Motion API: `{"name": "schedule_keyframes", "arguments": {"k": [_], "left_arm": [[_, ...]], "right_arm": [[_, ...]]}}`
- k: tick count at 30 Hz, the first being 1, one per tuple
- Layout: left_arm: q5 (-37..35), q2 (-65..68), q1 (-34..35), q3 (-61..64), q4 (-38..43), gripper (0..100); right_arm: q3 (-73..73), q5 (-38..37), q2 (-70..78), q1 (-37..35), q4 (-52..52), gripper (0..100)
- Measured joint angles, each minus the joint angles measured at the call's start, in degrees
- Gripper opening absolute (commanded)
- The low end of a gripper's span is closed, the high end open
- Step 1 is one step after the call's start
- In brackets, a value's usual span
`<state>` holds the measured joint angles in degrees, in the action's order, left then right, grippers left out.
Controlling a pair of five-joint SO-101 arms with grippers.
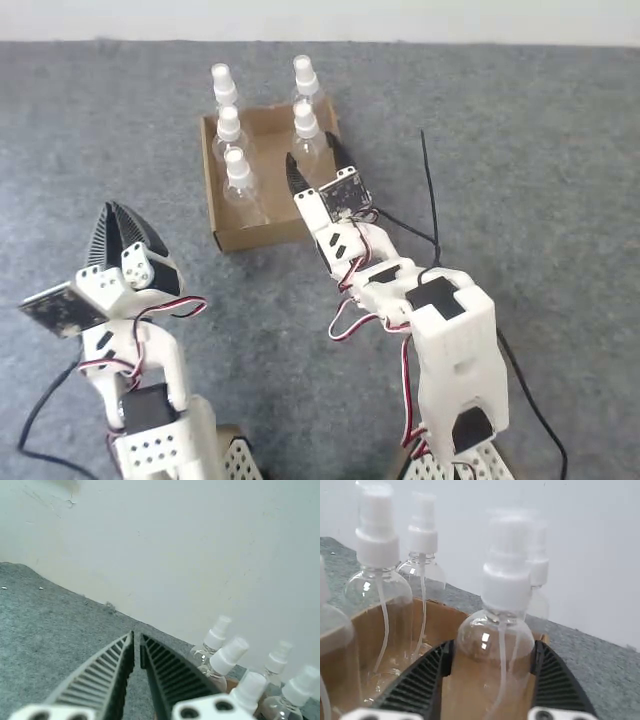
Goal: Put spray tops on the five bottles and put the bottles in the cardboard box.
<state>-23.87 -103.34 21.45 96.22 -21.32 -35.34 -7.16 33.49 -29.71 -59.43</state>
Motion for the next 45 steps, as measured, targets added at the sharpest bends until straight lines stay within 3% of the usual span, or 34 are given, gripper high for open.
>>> {"name": "schedule_keyframes", "arguments": {"k": [14,19,45], "left_arm": [[0.0,0.0,0.0,0.0,0.0,1],[0.0,0.0,0.0,0.0,0.0,1],[0.0,0.0,0.0,0.0,0.88,1]], "right_arm": [[-0.44,-0.26,0.0,-0.18,0.0,18.3],[-1.14,-2.81,0.0,-1.05,-0.09,27.0],[-8.53,-3.87,-3.43,-1.93,-0.09,27.2]]}}
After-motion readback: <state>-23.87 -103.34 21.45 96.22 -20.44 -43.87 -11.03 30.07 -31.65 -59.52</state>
